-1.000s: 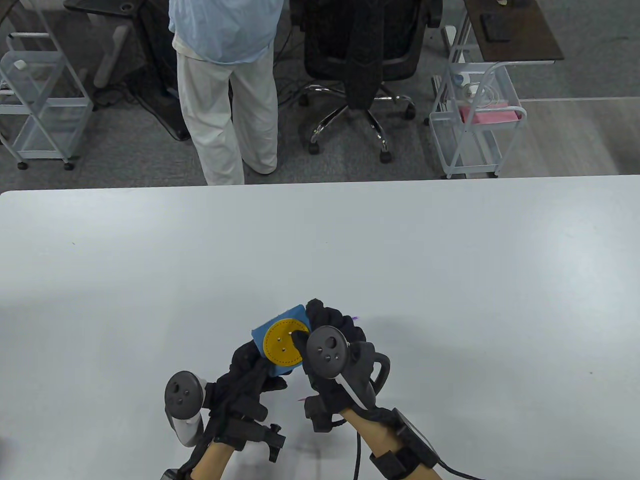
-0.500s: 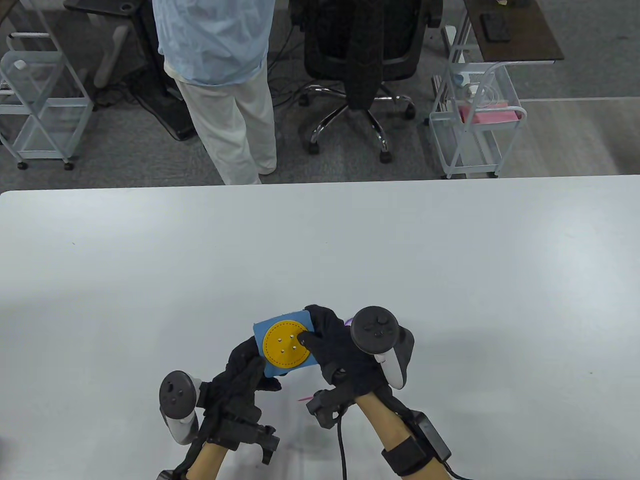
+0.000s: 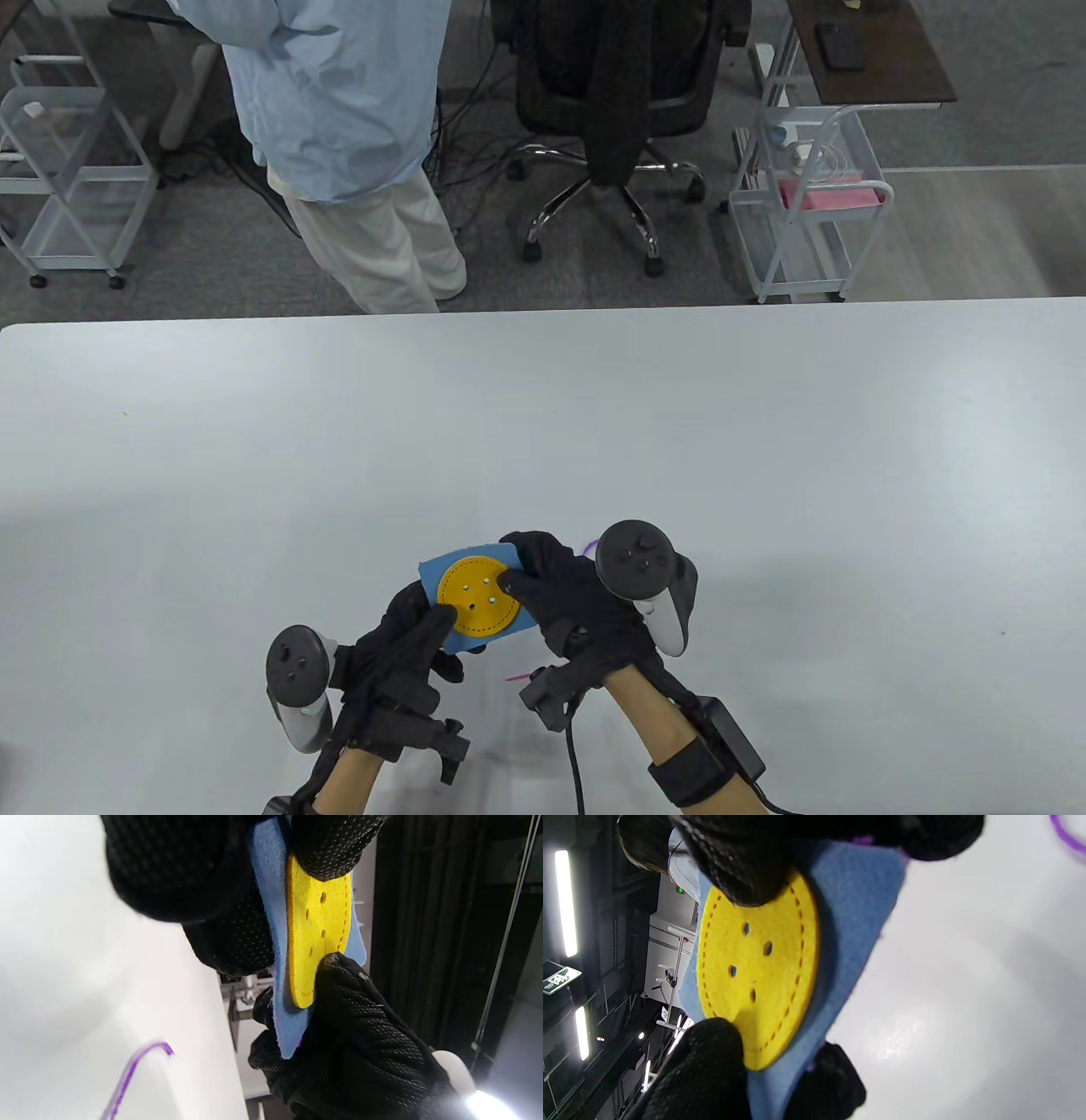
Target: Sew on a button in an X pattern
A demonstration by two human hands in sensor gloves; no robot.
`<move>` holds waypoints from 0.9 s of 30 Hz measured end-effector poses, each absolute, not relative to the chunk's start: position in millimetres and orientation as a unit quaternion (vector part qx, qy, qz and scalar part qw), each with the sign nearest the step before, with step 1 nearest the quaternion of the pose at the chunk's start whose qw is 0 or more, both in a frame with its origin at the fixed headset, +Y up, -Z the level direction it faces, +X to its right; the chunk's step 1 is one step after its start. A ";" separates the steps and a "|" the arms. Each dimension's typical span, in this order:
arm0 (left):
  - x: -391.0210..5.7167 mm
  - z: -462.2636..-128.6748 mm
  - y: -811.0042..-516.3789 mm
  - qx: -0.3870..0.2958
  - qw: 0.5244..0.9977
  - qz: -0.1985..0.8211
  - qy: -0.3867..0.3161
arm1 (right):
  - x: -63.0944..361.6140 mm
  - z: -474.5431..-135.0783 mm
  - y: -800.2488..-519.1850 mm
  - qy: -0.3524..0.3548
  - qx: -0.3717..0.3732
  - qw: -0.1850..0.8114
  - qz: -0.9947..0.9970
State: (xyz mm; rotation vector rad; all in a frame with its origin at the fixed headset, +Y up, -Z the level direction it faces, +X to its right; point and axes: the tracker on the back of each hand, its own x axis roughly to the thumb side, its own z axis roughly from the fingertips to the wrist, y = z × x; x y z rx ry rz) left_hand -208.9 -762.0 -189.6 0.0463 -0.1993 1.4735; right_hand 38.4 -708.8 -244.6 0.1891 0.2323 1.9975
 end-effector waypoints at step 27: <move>-243.6 -188.5 -748.4 0.093 0.768 0.632 -0.042 | 25.1 -199.0 -762.1 0.129 0.133 0.011 0.983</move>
